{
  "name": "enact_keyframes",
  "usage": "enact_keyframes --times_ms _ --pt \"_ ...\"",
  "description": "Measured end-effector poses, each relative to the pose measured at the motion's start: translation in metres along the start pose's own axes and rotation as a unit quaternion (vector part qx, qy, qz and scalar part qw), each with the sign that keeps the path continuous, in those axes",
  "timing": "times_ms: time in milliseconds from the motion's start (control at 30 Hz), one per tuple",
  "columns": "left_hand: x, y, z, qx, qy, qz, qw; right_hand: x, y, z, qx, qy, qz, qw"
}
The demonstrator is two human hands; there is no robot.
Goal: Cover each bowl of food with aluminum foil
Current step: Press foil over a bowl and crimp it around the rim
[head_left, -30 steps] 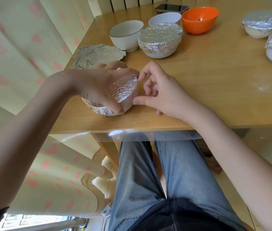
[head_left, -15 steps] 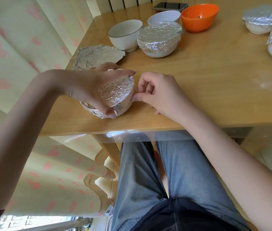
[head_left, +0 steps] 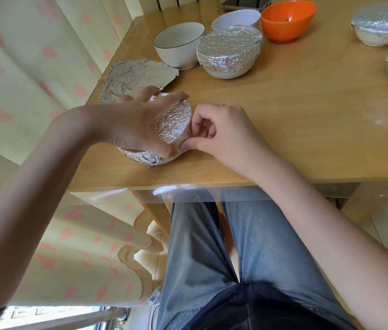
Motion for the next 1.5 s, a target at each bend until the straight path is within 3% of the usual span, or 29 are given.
enact_keyframes --times_ms 233,567,767,900,1133,1333,1500 --pt "0.001 0.000 0.000 -0.009 -0.001 -0.008 1.000 0.003 -0.012 -0.007 -0.061 -0.058 0.056 0.995" --pt "0.003 0.003 0.001 -0.018 0.004 -0.014 1.000 -0.004 -0.043 -0.009 -0.214 0.010 0.069 0.974" --pt "0.003 0.004 0.002 -0.018 0.000 -0.014 1.000 0.002 -0.025 -0.008 -0.214 -0.045 0.063 0.974" --pt "0.003 0.006 0.000 -0.016 0.003 -0.018 1.000 -0.001 -0.030 -0.006 -0.173 -0.036 0.055 0.983" --pt "0.007 -0.001 0.000 -0.024 -0.024 -0.111 0.993 0.010 -0.009 -0.013 -0.091 0.015 0.044 0.995" --pt "-0.002 0.000 -0.007 -0.058 -0.017 0.015 0.998 0.006 0.001 -0.008 -0.070 0.053 0.024 0.996" --pt "0.001 -0.008 -0.003 -0.046 -0.028 0.056 0.997 0.008 -0.006 -0.001 -0.035 0.038 0.024 0.998"
Point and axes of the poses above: each hand's wrist, its own y-axis away from the middle knuckle, its own z-axis out of the palm, x = y × z, the point moved 5 cm from there along -y, towards the middle knuckle, and after that the axes turned 6 degrees about -z, right-handed, at the moved point
